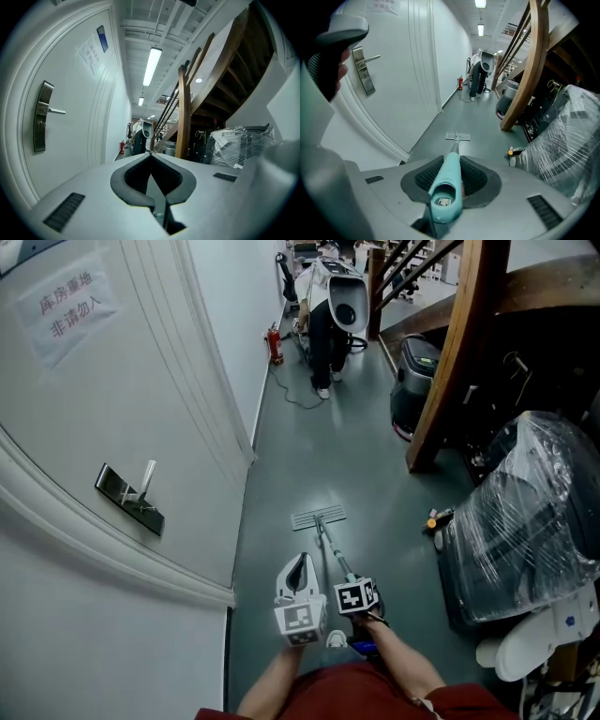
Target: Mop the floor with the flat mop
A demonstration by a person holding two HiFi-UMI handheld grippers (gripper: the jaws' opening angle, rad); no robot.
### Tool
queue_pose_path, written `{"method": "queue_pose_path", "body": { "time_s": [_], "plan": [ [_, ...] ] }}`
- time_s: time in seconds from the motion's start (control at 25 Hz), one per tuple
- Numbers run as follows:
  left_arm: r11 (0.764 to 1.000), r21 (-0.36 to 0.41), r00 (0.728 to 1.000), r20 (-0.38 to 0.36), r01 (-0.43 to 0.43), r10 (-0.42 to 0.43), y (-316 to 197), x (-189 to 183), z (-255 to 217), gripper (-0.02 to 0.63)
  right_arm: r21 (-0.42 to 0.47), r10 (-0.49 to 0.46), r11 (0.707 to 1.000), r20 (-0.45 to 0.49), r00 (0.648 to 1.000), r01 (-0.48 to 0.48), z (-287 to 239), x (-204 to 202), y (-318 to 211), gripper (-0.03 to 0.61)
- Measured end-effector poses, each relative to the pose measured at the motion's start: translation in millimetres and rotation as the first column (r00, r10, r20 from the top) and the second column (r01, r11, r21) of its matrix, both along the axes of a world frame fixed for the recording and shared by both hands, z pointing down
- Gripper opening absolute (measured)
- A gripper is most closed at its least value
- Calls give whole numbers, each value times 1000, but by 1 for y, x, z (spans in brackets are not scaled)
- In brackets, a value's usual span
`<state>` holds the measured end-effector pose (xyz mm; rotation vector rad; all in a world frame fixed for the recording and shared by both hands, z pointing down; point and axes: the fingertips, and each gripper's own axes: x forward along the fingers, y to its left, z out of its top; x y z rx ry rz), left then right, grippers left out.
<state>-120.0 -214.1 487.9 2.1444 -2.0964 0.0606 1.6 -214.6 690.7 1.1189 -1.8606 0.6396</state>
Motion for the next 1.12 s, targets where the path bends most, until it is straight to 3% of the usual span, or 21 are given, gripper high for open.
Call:
{"method": "queue_pose_path", "body": {
  "time_s": [0.4, 0.64, 1.12],
  "plan": [
    [999, 8, 999, -30, 41, -41, -67, 8, -1, 15, 1, -40, 999, 5, 999, 40, 2, 3, -74, 118],
    [1000, 10, 1000, -25, 19, -19, -103, -1, 5, 15, 2, -32, 999, 11, 999, 32, 6, -11, -106, 118],
    [1000, 2, 999, -29, 19, -19, -164, -58, 5, 15, 6, -20, 1000, 0, 1000, 20, 8, -62, -169, 118]
  ]
}}
